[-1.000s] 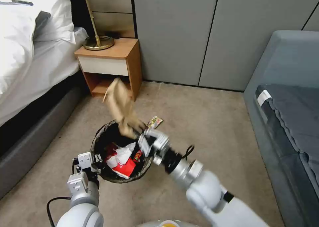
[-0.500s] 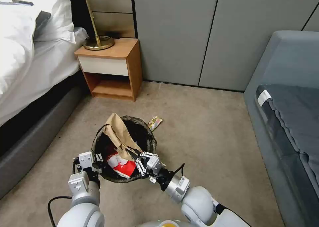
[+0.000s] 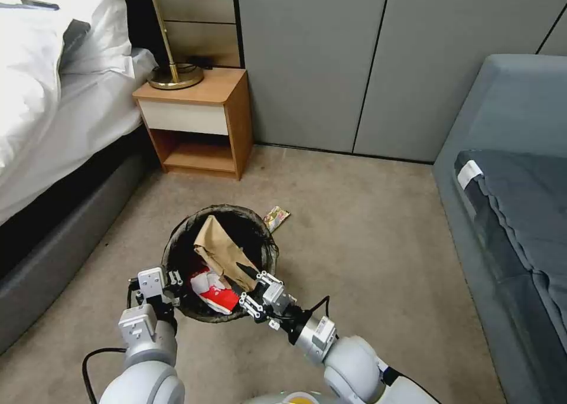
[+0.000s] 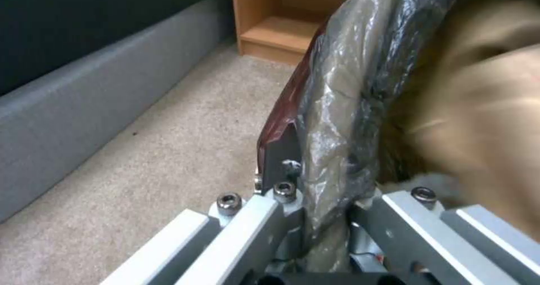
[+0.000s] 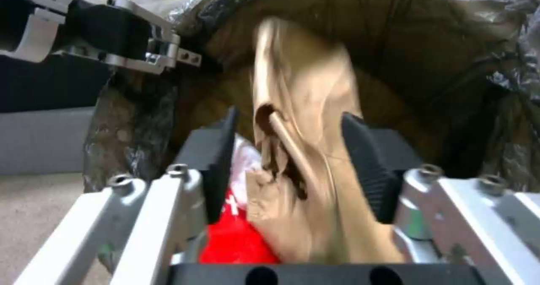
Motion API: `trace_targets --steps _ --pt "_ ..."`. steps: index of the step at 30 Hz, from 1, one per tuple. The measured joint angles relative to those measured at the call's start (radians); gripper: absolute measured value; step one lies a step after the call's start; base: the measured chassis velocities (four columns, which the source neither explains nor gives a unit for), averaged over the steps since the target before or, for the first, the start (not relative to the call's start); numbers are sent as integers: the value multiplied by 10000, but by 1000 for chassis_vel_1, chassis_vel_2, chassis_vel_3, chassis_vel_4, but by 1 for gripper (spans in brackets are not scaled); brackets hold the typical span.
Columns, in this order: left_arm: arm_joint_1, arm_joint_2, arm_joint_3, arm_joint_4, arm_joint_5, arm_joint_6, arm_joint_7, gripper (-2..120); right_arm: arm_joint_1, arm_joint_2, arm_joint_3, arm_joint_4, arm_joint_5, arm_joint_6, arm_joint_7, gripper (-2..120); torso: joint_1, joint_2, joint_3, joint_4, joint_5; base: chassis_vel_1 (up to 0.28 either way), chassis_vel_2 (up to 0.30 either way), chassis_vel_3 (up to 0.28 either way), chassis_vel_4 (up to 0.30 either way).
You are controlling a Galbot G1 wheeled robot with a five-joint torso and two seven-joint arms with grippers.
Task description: Pick up the trash bin, then pick up the garbage from the floor and place it into the trash bin.
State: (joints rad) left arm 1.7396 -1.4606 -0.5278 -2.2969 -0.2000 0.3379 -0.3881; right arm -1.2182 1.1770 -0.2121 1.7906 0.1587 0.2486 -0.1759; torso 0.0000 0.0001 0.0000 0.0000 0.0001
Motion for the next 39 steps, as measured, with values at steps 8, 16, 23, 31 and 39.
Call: trace_targets --steps 8,16,23,31,39 --pt "24 -36 45 -18 72 1 0 0 -48 -72 23 194 -26 -35 18 79 -1 0 0 0 -1 0 0 0 0" --pt "40 -39 51 133 152 -3 3 0 83 33 58 696 -150 -23 255 100 0 0 0 0 -1 0 0 0 0" --pt "-74 -24 -1 497 192 -33 9 0 278 824 534 2000 -397 4 1601 100 0 0 0 2 -1 0 0 0 0" --pt "-229 52 -200 800 16 -62 9 0 -1238 1110 2142 3249 -545 259 2456 100 0 0 0 -1 -1 0 0 0 0" --pt "-323 75 -310 820 -165 -66 9 0 -2698 1455 3466 2815 -971 1258 2544 100 0 -1 0 -1 0 0 0 0 0"
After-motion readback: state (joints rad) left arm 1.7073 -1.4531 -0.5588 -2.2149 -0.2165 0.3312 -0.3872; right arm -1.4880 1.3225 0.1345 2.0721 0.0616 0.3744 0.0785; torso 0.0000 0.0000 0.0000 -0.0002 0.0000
